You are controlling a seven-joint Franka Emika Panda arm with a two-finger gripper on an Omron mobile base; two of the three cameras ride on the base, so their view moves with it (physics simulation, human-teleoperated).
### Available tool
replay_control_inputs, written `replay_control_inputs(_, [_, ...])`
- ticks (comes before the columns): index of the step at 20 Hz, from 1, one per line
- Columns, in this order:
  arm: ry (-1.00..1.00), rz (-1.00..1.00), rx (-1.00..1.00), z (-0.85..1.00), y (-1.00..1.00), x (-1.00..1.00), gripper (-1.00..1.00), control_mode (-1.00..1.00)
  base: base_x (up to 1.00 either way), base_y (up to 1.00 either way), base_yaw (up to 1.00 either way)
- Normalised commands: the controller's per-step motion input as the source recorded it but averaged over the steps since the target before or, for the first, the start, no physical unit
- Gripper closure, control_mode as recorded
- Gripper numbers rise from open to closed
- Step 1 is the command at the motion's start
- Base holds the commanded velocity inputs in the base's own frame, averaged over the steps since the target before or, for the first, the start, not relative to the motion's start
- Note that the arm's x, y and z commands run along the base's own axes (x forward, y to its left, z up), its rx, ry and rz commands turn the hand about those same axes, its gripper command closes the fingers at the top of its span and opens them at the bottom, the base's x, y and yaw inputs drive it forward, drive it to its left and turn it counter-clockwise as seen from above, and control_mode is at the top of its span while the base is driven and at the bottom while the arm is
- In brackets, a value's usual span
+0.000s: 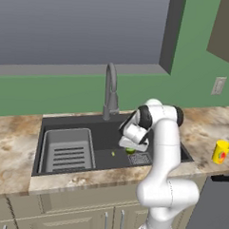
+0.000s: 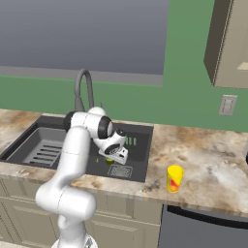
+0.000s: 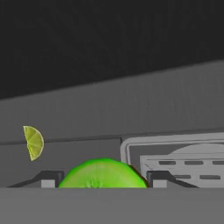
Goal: Remove the kiwi and lemon wedge from the sink. Then move the bowl and cup from the counter to the sink for washing.
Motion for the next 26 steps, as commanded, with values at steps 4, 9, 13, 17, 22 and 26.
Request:
replay_control_inputs(4, [0.00, 0.00, 0.04, 0.30, -0.01, -0.18, 1.00, -1.00, 0.00, 0.00, 0.00])
replay_control_inputs(9, [0.00, 0.00, 0.00, 0.32, 0.00, -0.16, 1.00, -1.00, 0.00, 0.00, 0.00])
replay_control_inputs(13, [0.00, 0.00, 0.00, 0.32, 0.00, -0.17, 1.00, -1.00, 0.00, 0.00, 0.00])
replay_control_inputs(17, [0.00, 0.00, 0.00, 0.38, -0.04, -0.13, 1.00, -1.00, 0.00, 0.00, 0.00])
replay_control_inputs(22, [0.00, 0.00, 0.00, 0.41, -0.08, -0.16, 1.00, -1.00, 0.00, 0.00, 0.00])
replay_control_inputs(26, [0.00, 0.00, 0.00, 0.39, -0.15, -0.18, 1.00, -1.00, 0.00, 0.00, 0.00])
